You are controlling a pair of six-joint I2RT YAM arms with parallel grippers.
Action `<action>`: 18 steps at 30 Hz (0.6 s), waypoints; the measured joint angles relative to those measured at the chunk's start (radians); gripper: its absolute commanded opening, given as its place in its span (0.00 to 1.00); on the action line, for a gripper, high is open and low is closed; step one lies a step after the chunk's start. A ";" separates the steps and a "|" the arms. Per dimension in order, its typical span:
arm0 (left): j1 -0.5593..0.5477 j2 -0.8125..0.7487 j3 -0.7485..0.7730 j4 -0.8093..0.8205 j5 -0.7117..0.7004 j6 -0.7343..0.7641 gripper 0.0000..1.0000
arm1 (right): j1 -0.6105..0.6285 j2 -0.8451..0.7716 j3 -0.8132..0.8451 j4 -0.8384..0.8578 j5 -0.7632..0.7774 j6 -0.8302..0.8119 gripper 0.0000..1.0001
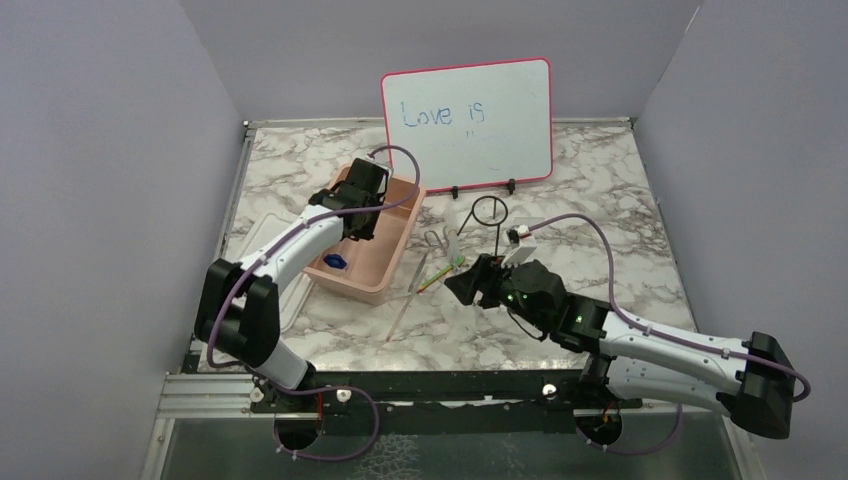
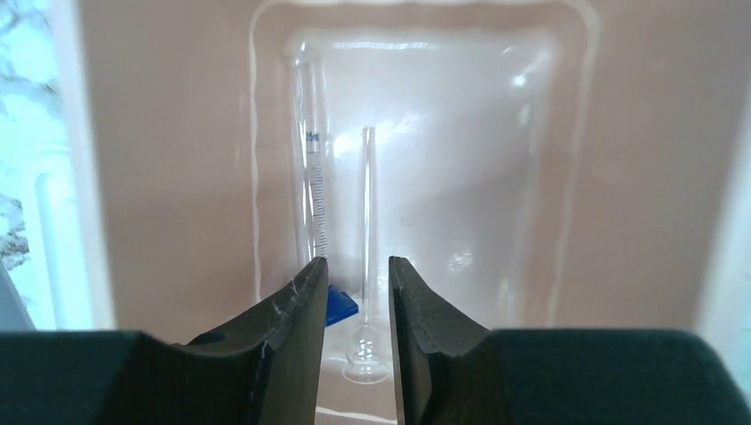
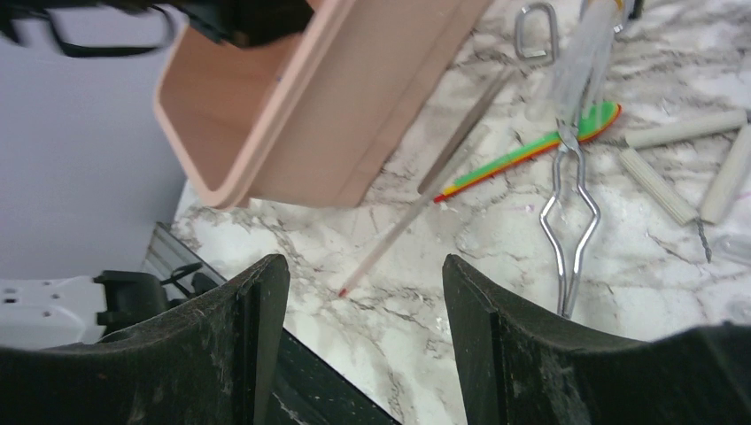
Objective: Organize the chemistry lab equipment
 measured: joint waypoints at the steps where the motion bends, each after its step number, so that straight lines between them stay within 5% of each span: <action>1: 0.000 -0.031 0.002 0.000 0.011 -0.001 0.35 | 0.000 0.025 0.009 -0.021 0.003 0.010 0.68; 8: 0.000 -0.276 0.016 0.049 0.151 0.000 0.45 | 0.000 0.239 0.141 -0.167 0.031 0.114 0.63; 18: -0.001 -0.639 -0.145 0.328 0.300 -0.064 0.76 | 0.000 0.597 0.452 -0.315 0.041 0.193 0.42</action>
